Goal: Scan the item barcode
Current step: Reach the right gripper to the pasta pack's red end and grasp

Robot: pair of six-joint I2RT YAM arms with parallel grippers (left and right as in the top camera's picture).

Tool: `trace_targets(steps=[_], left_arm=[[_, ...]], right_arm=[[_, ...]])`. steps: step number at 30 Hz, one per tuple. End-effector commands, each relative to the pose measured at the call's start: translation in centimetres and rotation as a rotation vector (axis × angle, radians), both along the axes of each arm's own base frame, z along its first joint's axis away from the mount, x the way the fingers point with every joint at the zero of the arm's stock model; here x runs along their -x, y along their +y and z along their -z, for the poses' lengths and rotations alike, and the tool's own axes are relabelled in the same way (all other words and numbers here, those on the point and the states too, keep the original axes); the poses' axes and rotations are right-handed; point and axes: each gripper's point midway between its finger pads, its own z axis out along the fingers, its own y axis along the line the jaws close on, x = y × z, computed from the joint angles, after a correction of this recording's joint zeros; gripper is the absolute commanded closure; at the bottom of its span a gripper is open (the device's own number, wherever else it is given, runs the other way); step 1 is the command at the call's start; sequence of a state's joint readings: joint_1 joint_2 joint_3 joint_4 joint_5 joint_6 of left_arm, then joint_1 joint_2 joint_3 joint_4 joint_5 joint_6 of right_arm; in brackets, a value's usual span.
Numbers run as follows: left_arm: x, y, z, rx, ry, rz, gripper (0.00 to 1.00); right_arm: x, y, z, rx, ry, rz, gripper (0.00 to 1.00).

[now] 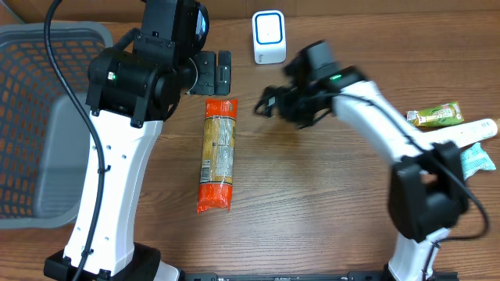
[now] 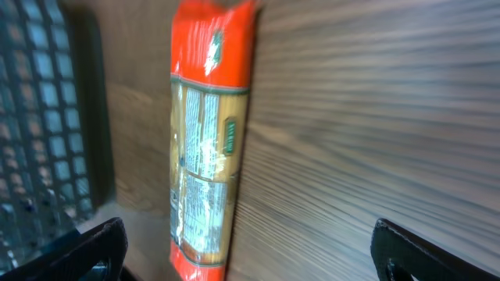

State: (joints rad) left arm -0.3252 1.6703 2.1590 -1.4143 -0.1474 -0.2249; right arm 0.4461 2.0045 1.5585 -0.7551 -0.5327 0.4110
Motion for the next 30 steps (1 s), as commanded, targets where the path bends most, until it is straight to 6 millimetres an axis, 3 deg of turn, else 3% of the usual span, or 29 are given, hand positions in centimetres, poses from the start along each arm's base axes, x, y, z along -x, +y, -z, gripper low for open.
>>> trace_targets(steps=[1, 7, 15, 19, 26, 28, 30], left_arm=[[-0.2, 0.3, 0.0, -0.019, -0.003, 0.005, 0.00], [-0.2, 0.3, 0.0, -0.019, -0.003, 0.005, 0.00], [-0.2, 0.3, 0.0, -0.019, -0.003, 0.005, 0.01], [-0.2, 0.3, 0.0, -0.019, -0.003, 0.005, 0.00], [-0.2, 0.3, 0.0, -0.019, -0.003, 0.005, 0.00], [-0.2, 0.3, 0.0, -0.019, -0.003, 0.005, 0.00], [-0.2, 0.3, 0.0, -0.019, -0.003, 0.005, 0.00]], right_arm=[[1.1, 3.2, 3.1, 0.017, 0.030, -0.038, 0.00], [2.0, 7.3, 6.4, 0.027, -0.027, -0.115, 0.01], [1.1, 10.3, 7.5, 0.014, -0.132, -0.112, 0.08], [0.8, 10.7, 8.8, 0.026, -0.111, -0.051, 0.19], [0.1, 9.2, 12.2, 0.131, -0.061, 0.092, 0.38], [0.3, 9.0, 12.6, 0.140, -0.050, 0.091, 0.49], [0.5, 8.9, 12.8, 0.146, -0.040, 0.090, 0.69]])
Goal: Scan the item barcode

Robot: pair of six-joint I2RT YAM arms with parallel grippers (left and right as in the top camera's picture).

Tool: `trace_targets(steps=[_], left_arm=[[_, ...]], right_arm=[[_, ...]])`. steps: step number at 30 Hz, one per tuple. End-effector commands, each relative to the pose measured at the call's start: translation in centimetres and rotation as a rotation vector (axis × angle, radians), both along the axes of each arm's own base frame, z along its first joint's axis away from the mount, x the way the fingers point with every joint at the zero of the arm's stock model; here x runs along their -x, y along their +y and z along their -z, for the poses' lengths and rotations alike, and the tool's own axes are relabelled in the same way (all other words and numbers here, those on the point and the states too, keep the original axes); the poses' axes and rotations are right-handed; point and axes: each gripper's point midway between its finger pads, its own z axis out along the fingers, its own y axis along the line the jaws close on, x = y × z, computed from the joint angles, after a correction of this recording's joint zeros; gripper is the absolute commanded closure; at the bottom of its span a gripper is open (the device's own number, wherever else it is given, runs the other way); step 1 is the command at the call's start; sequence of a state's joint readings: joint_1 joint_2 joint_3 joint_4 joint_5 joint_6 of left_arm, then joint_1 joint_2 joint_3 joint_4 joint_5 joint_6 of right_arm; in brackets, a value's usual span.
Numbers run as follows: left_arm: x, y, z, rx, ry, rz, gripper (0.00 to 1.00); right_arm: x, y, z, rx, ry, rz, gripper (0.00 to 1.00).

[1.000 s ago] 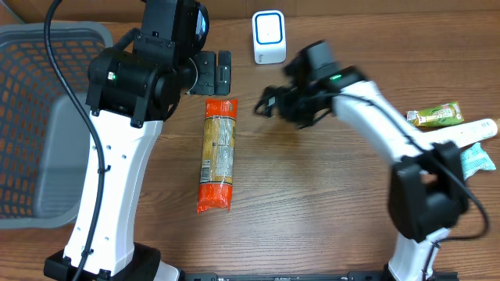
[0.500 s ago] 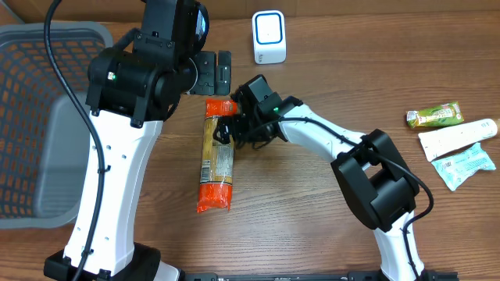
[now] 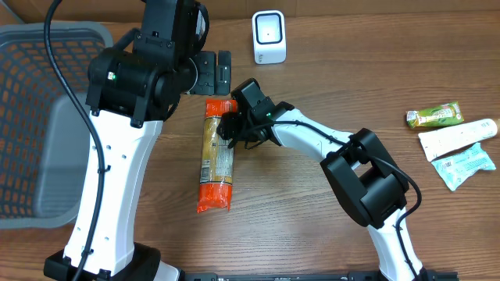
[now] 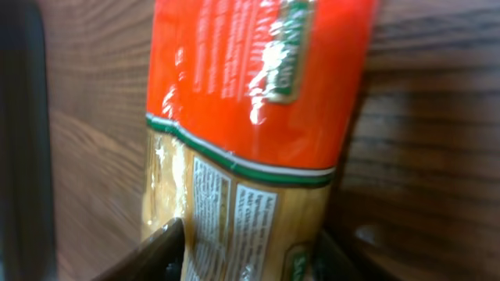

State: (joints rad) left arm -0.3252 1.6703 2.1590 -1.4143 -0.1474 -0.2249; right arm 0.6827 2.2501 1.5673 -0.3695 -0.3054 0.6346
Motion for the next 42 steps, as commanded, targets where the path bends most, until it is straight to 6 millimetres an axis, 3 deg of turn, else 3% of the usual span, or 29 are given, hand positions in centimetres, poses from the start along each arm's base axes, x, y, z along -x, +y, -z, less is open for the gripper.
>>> trace_targets(steps=[1, 7, 11, 12, 16, 18, 22, 25, 28, 29, 33, 38, 42], left_arm=[[-0.2, 0.3, 0.0, -0.019, -0.003, 0.005, 0.00], [-0.2, 0.3, 0.0, -0.019, -0.003, 0.005, 0.00], [-0.2, 0.3, 0.0, -0.019, -0.003, 0.005, 0.00], [-0.2, 0.3, 0.0, -0.019, -0.003, 0.006, 0.01], [-0.2, 0.2, 0.0, -0.019, -0.003, 0.006, 0.00], [-0.2, 0.3, 0.0, -0.019, -0.003, 0.006, 0.00], [-0.2, 0.3, 0.0, -0.019, -0.003, 0.005, 0.00], [-0.2, 0.3, 0.0, -0.019, -0.003, 0.005, 0.00], [-0.2, 0.3, 0.0, -0.019, -0.003, 0.005, 0.00], [-0.2, 0.3, 0.0, -0.019, -0.003, 0.005, 0.00], [-0.2, 0.3, 0.0, -0.019, -0.003, 0.005, 0.00], [-0.2, 0.3, 0.0, -0.019, -0.003, 0.005, 0.01], [-0.2, 0.3, 0.0, -0.019, -0.003, 0.005, 0.00]], right_arm=[[0.9, -1.3, 4.0, 0.090, 0.065, 0.046, 0.75], [1.4, -1.5, 3.7, 0.078, 0.105, 0.034, 0.83], [0.6, -3.4, 2.0, 0.064, 0.134, 0.063, 0.90], [0.0, -4.7, 1.2, 0.070, 0.139, 0.084, 0.96], [-1.8, -10.4, -1.0, 0.094, 0.192, 0.201, 0.96], [-1.7, -13.8, -1.2, 0.128, 0.258, 0.263, 0.96], [0.7, -19.0, -0.5, 0.236, 0.363, 0.207, 0.94], [3.3, -23.4, 0.0, 0.374, 0.455, 0.169, 0.87], [5.4, -26.4, -0.3, 0.451, 0.542, 0.141, 0.68], [6.0, -26.9, -0.4, 0.457, 0.565, 0.127, 0.56], [7.2, -27.5, -1.2, 0.461, 0.603, 0.080, 0.42], [7.6, -26.4, -3.0, 0.397, 0.567, -0.005, 0.41], [5.2, -25.7, -4.9, 0.360, 0.381, -0.054, 0.39]])
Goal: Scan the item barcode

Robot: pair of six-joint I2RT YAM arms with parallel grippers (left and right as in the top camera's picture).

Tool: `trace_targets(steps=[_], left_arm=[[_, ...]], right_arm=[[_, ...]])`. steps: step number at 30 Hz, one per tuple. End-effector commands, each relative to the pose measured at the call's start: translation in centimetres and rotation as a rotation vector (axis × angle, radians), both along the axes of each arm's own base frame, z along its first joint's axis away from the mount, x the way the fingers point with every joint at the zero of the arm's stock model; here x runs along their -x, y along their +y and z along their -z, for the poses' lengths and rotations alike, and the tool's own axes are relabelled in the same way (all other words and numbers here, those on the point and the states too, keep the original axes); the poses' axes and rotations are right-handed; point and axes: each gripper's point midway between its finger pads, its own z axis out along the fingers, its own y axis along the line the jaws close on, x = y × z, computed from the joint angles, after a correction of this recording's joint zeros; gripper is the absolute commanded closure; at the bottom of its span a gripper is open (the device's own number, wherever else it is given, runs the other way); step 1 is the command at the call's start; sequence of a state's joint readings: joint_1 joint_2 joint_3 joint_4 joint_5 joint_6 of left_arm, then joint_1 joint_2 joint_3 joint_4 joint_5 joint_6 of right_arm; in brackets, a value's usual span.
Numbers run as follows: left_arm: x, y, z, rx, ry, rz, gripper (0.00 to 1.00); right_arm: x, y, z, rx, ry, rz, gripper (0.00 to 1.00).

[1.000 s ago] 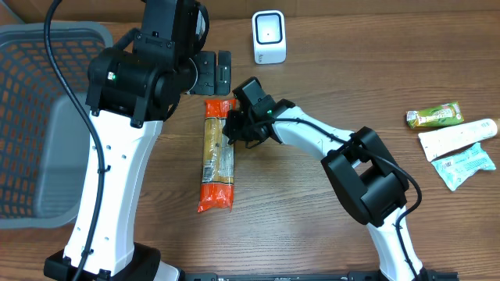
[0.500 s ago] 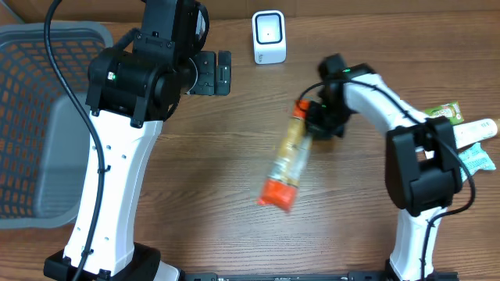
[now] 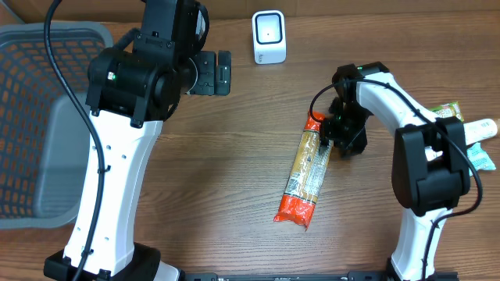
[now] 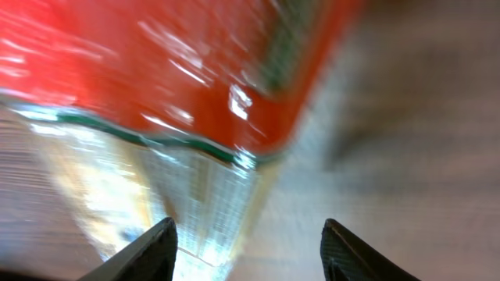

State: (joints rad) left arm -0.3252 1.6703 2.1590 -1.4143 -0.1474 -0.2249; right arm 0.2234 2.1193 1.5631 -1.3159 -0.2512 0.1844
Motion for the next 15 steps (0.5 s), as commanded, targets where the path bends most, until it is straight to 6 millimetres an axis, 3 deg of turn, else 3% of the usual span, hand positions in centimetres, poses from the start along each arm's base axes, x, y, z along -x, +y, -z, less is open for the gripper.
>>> trace_targets(steps=[1, 3, 7, 10, 15], left_arm=[[-0.2, 0.3, 0.0, -0.019, -0.003, 0.005, 0.00], [-0.2, 0.3, 0.0, -0.019, -0.003, 0.005, 0.00], [-0.2, 0.3, 0.0, -0.019, -0.003, 0.005, 0.01], [-0.2, 0.3, 0.0, -0.019, -0.003, 0.005, 0.00], [-0.2, 0.3, 0.0, -0.019, -0.003, 0.005, 0.00]], right_arm=[[-2.3, 0.9, -4.0, -0.078, -0.213, -0.112, 0.37], [-4.2, 1.2, -5.2, -0.093, -0.328, -0.144, 0.28], [-7.2, 2.2, -6.2, -0.123, -0.489, -0.211, 0.25], [-7.8, 4.0, -6.1, -0.168, -0.540, -0.272, 0.25], [-7.0, 8.4, -5.5, -0.229, -0.557, -0.385, 0.25]])
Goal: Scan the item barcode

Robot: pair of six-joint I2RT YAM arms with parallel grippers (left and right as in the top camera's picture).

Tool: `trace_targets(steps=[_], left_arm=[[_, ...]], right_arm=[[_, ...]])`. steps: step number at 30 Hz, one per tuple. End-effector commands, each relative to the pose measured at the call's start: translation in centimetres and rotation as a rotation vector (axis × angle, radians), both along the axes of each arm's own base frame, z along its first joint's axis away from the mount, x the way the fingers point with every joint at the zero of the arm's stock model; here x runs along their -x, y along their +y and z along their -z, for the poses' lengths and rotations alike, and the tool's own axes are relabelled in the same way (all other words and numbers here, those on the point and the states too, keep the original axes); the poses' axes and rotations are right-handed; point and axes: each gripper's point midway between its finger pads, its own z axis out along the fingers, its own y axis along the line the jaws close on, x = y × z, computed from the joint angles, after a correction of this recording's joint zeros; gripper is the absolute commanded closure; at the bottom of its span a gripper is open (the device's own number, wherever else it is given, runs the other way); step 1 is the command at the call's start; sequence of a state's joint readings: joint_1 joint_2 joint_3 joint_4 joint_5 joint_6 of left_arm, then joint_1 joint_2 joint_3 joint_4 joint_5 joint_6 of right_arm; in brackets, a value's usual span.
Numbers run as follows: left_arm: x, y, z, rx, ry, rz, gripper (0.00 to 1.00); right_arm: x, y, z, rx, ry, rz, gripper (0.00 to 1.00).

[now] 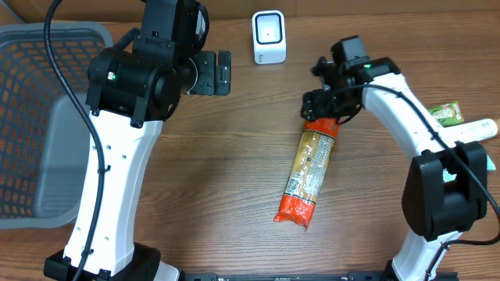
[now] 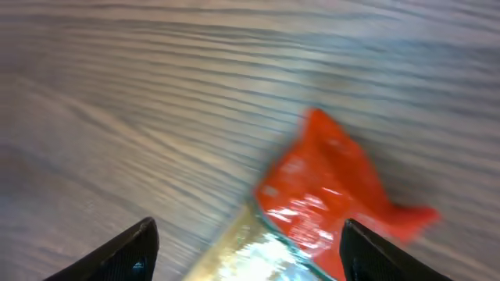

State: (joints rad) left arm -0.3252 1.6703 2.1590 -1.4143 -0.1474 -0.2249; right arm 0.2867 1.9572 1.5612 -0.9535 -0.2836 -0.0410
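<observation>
A long pasta packet with red ends lies slanted on the wooden table, right of centre. My right gripper hangs just over its far red end. In the right wrist view its fingers stand wide apart, with the red end of the packet on the table below them and apart from them. The white barcode scanner stands at the back centre, facing forward. My left gripper hovers at the back left of the scanner, its two dark fingers apart with nothing between them.
A grey mesh basket fills the left side. At the far right lie a green bar, a white tube and a teal packet. The left arm's bulk rises over the table's left-centre.
My right gripper was down at the packet's far end with its fingers close around it. Now it is farther back and higher, open wider. The packet lies where it was.
The packet first lay left of centre below my left gripper, with my right gripper open beside it. Then the right fingers closed in around its top end. Later the packet lay slanted right of centre, still between the fingers. Now it lies free there.
</observation>
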Motion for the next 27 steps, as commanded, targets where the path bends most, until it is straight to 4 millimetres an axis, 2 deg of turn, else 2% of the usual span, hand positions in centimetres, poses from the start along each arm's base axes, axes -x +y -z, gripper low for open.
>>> trace_targets(steps=[1, 4, 7, 10, 14, 18, 23, 27], left_arm=[[-0.2, 0.3, 0.0, -0.019, -0.003, 0.005, 0.00], [-0.2, 0.3, 0.0, -0.019, -0.003, 0.005, 0.01], [-0.2, 0.3, 0.0, -0.019, -0.003, 0.005, 0.00], [-0.2, 0.3, 0.0, -0.019, -0.003, 0.005, 0.01], [-0.2, 0.3, 0.0, -0.019, -0.003, 0.005, 0.00], [-0.2, 0.3, 0.0, -0.019, -0.003, 0.005, 0.00], [-0.2, 0.3, 0.0, -0.019, -0.003, 0.005, 0.00], [-0.2, 0.3, 0.0, -0.019, -0.003, 0.005, 0.00]], right_arm=[[1.2, 3.9, 1.1, -0.024, -0.007, -0.128, 0.25], [0.6, 5.3, 2.6, -0.021, -0.013, -0.125, 0.27], [-0.2, 4.8, 4.5, 0.026, 0.001, -0.041, 0.27], [0.1, 4.6, 5.8, 0.038, 0.037, -0.030, 0.26], [0.4, 3.5, 6.5, 0.096, 0.057, -0.017, 0.23], [0.5, 0.8, 7.0, 0.213, 0.072, 0.058, 0.22], [1.0, -4.9, 7.3, 0.380, 0.134, 0.268, 0.21], [2.4, -8.9, 7.3, 0.424, 0.241, 0.411, 0.22]])
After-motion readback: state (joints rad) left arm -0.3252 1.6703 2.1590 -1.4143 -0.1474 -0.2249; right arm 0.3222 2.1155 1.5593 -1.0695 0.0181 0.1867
